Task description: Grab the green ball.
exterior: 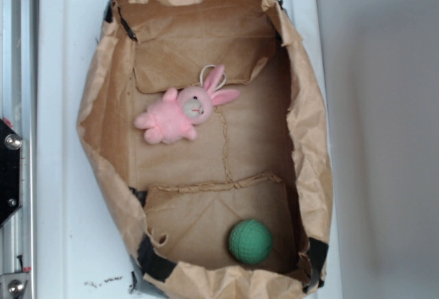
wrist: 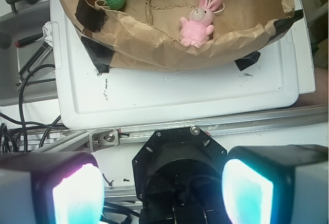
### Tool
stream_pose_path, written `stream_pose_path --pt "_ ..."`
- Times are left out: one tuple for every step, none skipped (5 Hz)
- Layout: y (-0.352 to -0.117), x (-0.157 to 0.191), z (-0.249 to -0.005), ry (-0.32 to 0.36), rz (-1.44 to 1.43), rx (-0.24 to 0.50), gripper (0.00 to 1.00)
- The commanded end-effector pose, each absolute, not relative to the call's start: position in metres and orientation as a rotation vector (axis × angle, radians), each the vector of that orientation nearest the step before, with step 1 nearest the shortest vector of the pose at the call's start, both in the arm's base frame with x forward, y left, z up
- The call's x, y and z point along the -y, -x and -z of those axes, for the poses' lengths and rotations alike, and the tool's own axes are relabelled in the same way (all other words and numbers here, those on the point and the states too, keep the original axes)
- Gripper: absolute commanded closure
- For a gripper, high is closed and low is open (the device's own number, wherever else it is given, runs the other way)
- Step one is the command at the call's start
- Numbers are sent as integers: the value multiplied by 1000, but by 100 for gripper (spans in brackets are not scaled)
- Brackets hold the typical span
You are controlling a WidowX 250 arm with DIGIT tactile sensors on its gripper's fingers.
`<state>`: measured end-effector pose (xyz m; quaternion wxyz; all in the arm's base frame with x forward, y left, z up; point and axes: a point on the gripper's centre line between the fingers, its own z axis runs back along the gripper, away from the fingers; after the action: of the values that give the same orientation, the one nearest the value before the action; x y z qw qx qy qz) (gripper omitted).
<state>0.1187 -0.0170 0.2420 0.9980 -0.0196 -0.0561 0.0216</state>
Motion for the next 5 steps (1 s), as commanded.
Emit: stream_pose_path --pt "-119 17 -242 39 -43 112 0" --pt "-136 25 -237 36 -50 135 0" --pt "-156 33 -223 10 -50 150 0" --pt "-168 35 -215 9 -44 196 0" --pt "-182 35 -210 11 -40 216 0"
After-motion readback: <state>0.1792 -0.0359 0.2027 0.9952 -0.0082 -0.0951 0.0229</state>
